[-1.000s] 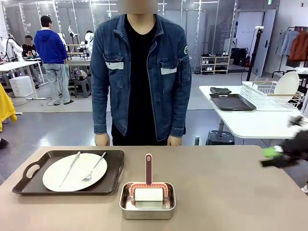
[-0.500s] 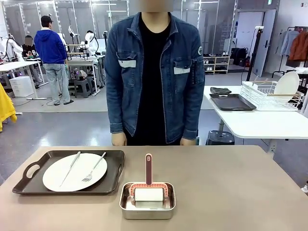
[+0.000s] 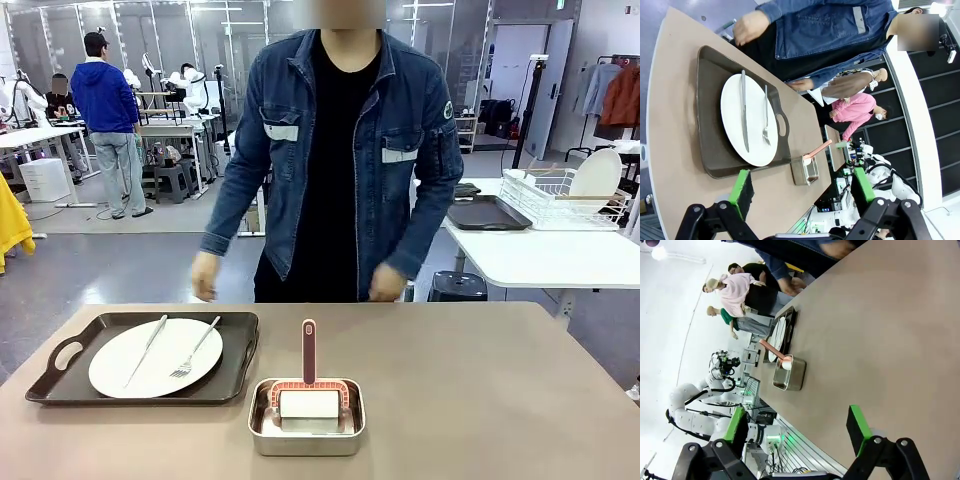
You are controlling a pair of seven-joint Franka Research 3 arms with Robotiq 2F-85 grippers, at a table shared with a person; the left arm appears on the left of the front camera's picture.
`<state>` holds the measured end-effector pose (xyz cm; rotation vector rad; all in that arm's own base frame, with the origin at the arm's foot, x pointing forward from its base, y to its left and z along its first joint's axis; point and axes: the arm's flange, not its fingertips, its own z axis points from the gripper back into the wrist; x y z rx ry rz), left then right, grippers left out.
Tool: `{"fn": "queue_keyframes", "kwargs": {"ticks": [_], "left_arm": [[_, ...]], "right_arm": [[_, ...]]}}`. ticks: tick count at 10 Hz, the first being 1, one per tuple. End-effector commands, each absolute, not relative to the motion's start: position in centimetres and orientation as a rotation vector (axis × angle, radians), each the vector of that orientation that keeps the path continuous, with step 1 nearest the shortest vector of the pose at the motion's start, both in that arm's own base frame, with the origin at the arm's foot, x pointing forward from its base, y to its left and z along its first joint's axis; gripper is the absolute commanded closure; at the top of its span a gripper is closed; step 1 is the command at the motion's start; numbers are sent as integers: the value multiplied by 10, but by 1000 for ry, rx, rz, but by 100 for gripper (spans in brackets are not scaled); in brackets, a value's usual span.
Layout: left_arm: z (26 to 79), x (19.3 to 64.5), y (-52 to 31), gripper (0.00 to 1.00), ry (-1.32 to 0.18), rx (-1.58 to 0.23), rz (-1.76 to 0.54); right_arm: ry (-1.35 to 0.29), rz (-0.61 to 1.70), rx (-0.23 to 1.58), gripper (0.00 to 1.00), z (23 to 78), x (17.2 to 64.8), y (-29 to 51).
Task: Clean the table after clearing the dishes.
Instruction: When the right (or left) Handle tray is removed, use the right hand (or left hand) to clean the right (or left) side of the table with the Lint Roller.
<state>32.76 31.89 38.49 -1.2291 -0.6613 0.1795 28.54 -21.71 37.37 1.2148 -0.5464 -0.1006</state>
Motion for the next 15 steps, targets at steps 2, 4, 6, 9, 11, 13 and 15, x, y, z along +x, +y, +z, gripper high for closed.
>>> {"fn": "queue_keyframes", "kwargs": {"ticks": [2, 4, 6, 9, 11, 13, 15], "left_arm": [[386, 323, 320, 0, -662, -1225, 164], [386, 323, 320, 0, -662, -1225, 164], [386, 323, 320, 0, -662, -1225, 164], [386, 323, 320, 0, -662, -1225, 164], [386, 323, 320, 0, -662, -1225, 164], [386, 323, 320, 0, -662, -1225, 164], [385, 328, 319, 0, -661, -1229, 180]], "right_arm": [[-557, -83, 1217, 0, 372, 282, -219], [-557, -83, 1217, 0, 372, 282, -219], [-557, -83, 1217, 0, 372, 282, -219], [-557, -83, 1217, 0, 372, 282, -219], [-557, -83, 1217, 0, 372, 282, -219], [-557, -83, 1217, 0, 372, 282, -219], [-557, -83, 1217, 0, 372, 282, -219]]}}
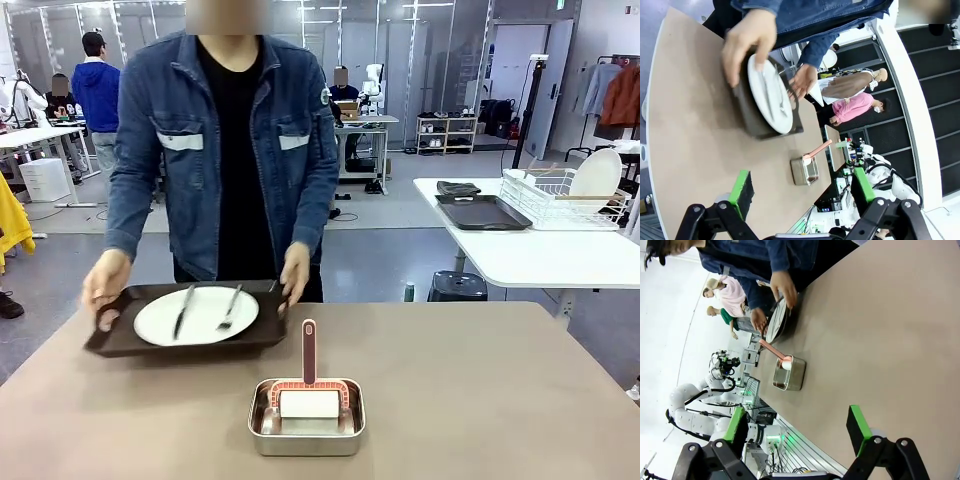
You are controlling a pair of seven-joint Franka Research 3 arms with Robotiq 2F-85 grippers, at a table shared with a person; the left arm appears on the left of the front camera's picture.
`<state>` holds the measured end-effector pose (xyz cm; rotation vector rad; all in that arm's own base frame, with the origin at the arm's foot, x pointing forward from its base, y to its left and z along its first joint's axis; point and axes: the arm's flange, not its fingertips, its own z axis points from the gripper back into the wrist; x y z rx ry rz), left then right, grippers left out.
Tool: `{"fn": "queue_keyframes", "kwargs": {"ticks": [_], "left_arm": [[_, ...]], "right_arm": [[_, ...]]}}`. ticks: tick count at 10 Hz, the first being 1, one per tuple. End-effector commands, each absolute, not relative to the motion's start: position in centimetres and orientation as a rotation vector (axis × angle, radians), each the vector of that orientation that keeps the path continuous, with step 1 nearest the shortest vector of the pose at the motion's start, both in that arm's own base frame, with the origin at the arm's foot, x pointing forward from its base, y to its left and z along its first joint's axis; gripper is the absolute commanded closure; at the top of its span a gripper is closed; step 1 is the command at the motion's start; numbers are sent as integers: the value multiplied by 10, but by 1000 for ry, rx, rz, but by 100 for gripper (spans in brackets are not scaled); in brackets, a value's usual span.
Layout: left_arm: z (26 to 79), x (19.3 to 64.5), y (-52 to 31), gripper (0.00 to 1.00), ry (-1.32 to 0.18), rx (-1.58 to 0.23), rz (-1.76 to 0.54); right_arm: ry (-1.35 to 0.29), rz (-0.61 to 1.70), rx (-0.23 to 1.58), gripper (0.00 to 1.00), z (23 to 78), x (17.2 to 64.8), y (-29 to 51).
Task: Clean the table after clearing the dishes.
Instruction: When the right (or left) Handle tray is removed, use the right hand (or left hand) to clean the right (or left) side of the table with the Lint Roller.
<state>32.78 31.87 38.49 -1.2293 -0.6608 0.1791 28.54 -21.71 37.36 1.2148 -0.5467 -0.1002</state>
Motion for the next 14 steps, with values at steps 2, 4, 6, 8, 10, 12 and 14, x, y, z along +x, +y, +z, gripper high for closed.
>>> {"fn": "queue_keyframes", "kwargs": {"ticks": [2, 4, 6, 8, 10, 12, 14], "left_arm": [[406, 335, 297, 0, -739, -1155, 121], [411, 341, 249, 0, -703, -1121, 72], [415, 344, 187, 0, -692, -1106, 27], [416, 341, 131, 0, -695, -1092, -14], [420, 338, 61, 0, -727, -1087, -84], [435, 335, -8, 0, -778, -986, -288], [459, 336, -52, 0, -782, -878, -443]], "right_arm": [[-557, -83, 1217, 0, 372, 282, -219], [-557, -83, 1217, 0, 372, 282, -219], [-557, -83, 1217, 0, 372, 282, -219], [-557, -83, 1217, 0, 372, 282, -219], [-557, -83, 1217, 0, 372, 282, -219], [-557, -83, 1217, 0, 372, 282, -219], [-557, -83, 1217, 0, 372, 282, -219]]}}
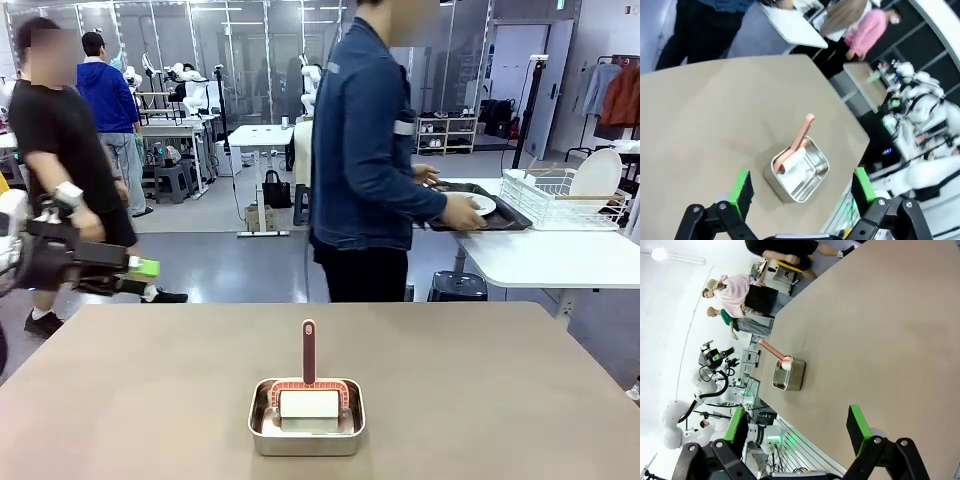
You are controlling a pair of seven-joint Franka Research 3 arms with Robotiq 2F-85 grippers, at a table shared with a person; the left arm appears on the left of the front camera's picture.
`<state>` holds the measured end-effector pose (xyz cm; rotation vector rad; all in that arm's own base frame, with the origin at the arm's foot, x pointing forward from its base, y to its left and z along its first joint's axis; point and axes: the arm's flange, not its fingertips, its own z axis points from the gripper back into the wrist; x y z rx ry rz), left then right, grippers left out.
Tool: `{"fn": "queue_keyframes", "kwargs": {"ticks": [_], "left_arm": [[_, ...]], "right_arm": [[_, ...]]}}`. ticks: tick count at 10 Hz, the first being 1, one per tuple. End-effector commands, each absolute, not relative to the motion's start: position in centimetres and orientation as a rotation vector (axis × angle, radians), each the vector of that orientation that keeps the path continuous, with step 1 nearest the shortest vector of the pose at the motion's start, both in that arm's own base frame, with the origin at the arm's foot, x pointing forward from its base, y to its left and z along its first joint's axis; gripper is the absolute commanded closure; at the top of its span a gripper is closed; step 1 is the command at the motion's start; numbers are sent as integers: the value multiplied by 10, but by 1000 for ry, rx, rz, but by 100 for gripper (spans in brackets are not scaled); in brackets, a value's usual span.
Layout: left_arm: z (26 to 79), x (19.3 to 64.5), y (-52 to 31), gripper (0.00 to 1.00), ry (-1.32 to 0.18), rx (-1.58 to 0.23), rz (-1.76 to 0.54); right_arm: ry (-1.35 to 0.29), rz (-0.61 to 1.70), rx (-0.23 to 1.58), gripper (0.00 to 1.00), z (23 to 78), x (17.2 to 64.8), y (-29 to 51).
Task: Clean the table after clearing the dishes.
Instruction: When the right (or left) Handle tray is removed, use the right hand (or left hand) to clean the right (or left) side of the table with the Lint Roller.
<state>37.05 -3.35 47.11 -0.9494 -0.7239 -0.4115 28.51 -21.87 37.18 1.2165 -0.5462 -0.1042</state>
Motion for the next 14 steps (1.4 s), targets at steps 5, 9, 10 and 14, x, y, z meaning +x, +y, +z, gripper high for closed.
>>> {"fn": "queue_keyframes", "kwargs": {"ticks": [5, 9, 10, 14], "left_arm": [[537, 385, -145, 0, -692, -562, -895], [574, 422, -207, 0, -529, -394, -1151], [579, 428, -224, 0, -498, -363, -1203], [570, 435, -295, 0, -371, -244, -1403]], "right_arm": [[-557, -83, 1217, 0, 372, 282, -219], [-557, -83, 1217, 0, 372, 282, -219], [-557, -83, 1217, 0, 372, 282, -219], [-557, -83, 1217, 0, 372, 282, -219]]}}
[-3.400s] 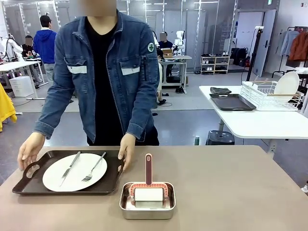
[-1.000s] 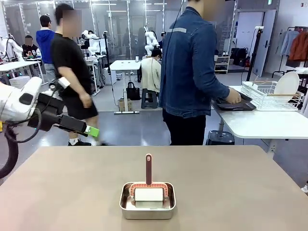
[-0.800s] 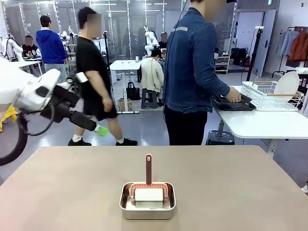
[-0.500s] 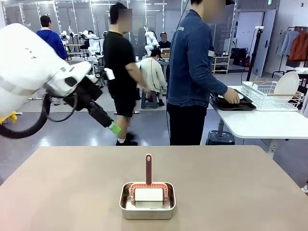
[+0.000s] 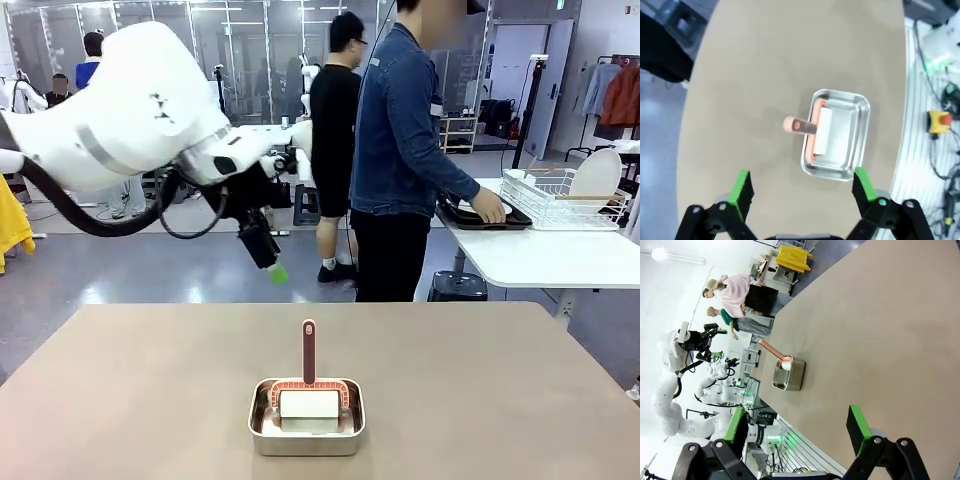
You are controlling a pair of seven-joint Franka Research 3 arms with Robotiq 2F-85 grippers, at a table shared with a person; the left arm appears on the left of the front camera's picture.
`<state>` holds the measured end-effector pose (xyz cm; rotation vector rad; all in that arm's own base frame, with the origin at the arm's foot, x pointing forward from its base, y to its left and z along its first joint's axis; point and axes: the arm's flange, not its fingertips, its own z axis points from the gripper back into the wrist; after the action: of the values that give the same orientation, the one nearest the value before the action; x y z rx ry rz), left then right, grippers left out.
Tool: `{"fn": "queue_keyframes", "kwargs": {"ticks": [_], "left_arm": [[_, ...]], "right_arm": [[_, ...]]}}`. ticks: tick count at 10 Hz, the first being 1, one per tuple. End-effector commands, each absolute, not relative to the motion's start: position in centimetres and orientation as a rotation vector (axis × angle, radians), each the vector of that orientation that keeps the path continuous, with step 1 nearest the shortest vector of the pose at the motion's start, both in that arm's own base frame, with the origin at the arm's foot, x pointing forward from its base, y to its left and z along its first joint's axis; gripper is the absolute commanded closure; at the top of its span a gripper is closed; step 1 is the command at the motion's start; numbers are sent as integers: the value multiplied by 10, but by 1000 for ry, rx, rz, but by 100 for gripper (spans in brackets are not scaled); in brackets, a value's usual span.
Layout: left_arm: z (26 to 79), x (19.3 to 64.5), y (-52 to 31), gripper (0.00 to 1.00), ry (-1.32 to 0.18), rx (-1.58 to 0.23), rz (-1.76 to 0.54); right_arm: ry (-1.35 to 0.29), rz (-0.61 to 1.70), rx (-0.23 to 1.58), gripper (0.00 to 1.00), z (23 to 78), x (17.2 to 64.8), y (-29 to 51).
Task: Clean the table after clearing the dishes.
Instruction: When the right (or left) Handle tray is removed, use the right hand (or left hand) to clean the right (or left) side of the table with the Lint Roller.
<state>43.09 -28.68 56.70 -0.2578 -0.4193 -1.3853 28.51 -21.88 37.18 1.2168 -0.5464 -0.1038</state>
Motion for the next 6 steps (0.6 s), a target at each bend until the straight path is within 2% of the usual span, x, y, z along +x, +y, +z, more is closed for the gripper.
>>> {"fn": "queue_keyframes", "kwargs": {"ticks": [1, 3, 6], "left_arm": [[567, 431, -310, 0, -371, -234, -1432], [561, 430, -327, 0, -341, -225, -1464], [554, 426, -325, 0, -377, -244, -1470]], "right_arm": [[-557, -83, 1217, 0, 372, 282, -219], [-557, -83, 1217, 0, 372, 282, -219], [-557, -83, 1217, 0, 372, 282, -219]]}}
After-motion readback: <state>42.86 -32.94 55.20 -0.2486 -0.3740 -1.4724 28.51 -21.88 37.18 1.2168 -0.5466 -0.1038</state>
